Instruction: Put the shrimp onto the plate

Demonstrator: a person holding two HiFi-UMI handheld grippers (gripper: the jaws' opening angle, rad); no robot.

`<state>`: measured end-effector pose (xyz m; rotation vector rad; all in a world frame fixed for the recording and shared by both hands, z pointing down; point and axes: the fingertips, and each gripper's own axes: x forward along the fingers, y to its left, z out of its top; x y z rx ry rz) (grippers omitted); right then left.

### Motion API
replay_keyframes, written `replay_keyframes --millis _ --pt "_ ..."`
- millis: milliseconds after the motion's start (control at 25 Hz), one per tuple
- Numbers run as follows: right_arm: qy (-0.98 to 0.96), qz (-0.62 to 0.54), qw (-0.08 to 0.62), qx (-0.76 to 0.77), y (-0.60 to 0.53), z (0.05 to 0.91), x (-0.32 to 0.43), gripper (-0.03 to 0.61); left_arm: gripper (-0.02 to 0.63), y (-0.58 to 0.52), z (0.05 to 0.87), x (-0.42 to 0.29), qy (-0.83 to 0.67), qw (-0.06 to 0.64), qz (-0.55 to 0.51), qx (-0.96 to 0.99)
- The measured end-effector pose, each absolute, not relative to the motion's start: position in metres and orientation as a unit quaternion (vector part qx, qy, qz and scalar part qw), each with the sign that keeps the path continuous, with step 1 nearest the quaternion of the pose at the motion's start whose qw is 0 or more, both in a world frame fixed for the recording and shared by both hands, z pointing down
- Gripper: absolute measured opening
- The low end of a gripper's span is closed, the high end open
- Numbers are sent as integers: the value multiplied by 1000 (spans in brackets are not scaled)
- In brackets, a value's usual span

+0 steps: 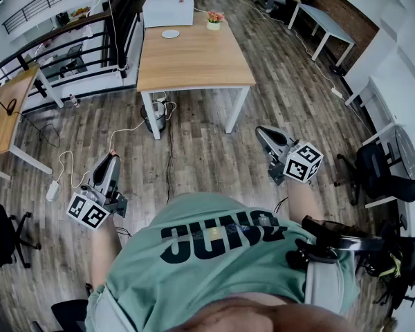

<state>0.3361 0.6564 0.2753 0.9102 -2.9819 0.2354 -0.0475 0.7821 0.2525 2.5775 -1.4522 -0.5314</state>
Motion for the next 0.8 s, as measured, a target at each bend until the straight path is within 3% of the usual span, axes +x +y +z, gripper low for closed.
replay_keyframes --millis 800 --pt "-956 69 7 285 654 271 338 6 60 776 251 -35 -471 70 -179 861"
